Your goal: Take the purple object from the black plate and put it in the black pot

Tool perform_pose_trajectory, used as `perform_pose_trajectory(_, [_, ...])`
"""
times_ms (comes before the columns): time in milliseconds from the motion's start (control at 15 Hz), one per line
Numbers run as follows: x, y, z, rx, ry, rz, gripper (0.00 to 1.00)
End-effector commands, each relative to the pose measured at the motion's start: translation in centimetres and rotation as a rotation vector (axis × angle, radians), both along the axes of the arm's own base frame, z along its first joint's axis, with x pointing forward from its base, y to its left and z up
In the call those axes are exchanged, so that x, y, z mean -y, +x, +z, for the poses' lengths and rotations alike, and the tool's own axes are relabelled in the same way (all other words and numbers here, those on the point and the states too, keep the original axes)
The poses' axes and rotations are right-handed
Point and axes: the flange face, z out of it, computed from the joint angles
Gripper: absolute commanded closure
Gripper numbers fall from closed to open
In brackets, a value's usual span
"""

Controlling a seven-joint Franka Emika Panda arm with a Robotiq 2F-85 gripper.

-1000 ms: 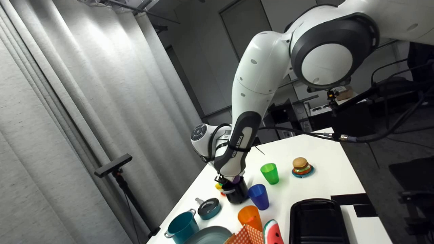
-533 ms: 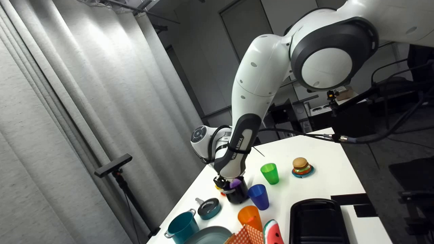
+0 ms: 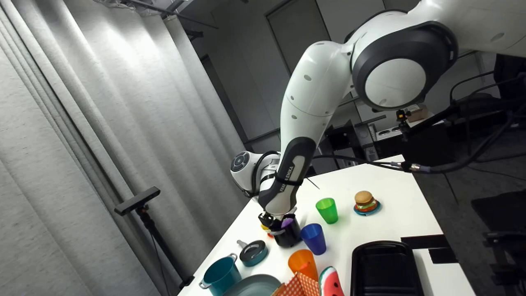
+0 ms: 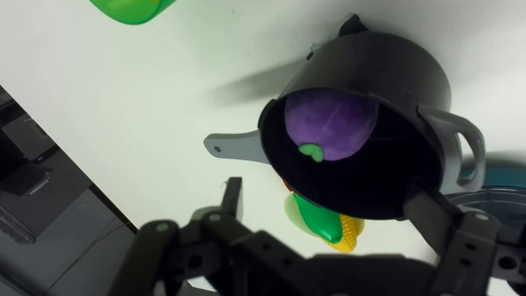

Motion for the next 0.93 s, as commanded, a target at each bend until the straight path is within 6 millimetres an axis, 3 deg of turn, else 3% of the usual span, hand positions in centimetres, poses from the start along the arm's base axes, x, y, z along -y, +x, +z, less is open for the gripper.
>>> perform_pose_trajectory(0, [0.1, 0.1, 1.3, 0.000, 0.026, -0.004, 0.00])
perform_pose_trajectory(533, [-0.9, -1.5, 4.5, 0.025, 0.058, 0.010, 0.00])
perform_pose_trajectory(867, [-2.6, -4.5, 5.2, 0.006, 0.122, 0.013, 0.00])
